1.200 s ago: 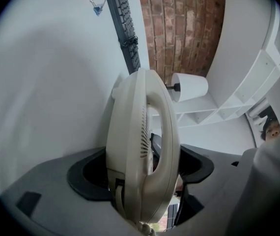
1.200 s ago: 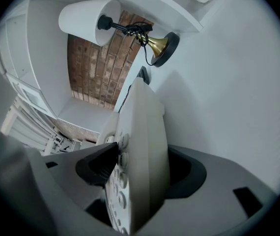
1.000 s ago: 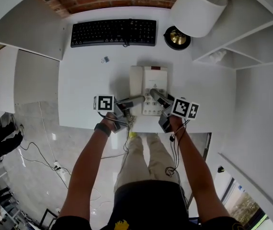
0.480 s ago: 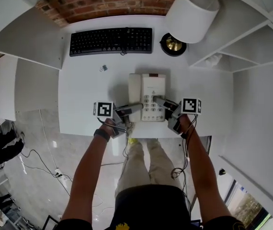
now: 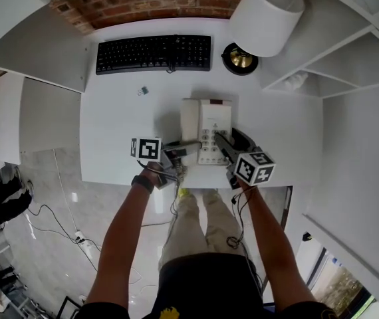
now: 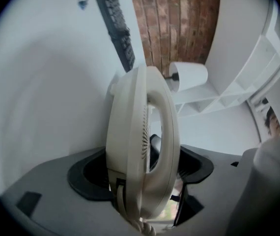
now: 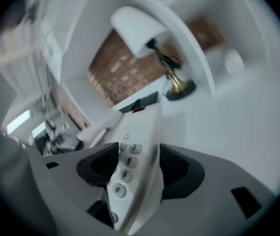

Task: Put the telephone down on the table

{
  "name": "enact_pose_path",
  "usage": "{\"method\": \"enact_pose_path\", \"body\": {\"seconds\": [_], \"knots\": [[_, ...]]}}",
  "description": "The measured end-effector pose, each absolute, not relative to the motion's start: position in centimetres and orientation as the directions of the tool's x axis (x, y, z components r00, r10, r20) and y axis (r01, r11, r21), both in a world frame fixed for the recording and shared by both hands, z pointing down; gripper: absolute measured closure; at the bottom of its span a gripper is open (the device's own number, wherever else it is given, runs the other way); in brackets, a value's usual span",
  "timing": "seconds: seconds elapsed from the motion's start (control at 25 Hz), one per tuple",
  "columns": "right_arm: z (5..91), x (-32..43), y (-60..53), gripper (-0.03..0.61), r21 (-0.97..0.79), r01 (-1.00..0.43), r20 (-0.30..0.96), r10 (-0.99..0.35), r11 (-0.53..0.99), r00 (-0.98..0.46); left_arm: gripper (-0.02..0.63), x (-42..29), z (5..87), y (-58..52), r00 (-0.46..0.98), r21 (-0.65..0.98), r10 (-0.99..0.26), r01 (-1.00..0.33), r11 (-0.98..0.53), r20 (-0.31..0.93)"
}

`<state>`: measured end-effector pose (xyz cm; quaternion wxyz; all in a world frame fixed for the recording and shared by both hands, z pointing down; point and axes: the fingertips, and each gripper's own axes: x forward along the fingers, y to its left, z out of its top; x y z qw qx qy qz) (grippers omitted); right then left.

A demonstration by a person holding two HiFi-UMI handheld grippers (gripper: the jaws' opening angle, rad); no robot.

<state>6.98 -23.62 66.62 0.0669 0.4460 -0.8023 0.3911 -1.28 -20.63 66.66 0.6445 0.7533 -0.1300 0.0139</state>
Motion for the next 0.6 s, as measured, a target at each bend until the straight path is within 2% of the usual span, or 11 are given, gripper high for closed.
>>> {"method": "enact_pose_path", "body": {"seconds": [0.04,0.16,0.36,0.6], "knots": [[66.64,7.43,-23.49,0.334,-0.485,-0.806,0.469,-0.677,0.339,-0.567,0.213,-0.79,66.88,-20.19,0.964,0.951,-0.137,-0.252,-0.178,0.23],[67.2,8.26,-23.06,0.383,-0.547,-0.773,0.472,-0.644,0.321,-0.602,0.213,-0.29,67.13,-19.68,0.957,0.931,-0.096,-0.29,-0.221,0.275],[67.41,8.24,-23.02,0.385,-0.589,-0.742,0.478,-0.601,0.322,-0.64,0.212,-0.39,67.07,-19.8,0.95,0.925,-0.135,-0.305,-0.226,0.28],[67.2,8.32,-22.96,0.393,-0.583,-0.744,0.468,-0.614,0.326,-0.635,0.202,-0.2,67.0,-20.3,0.922,0.895,-0.222,-0.368,-0.251,0.317]]}}
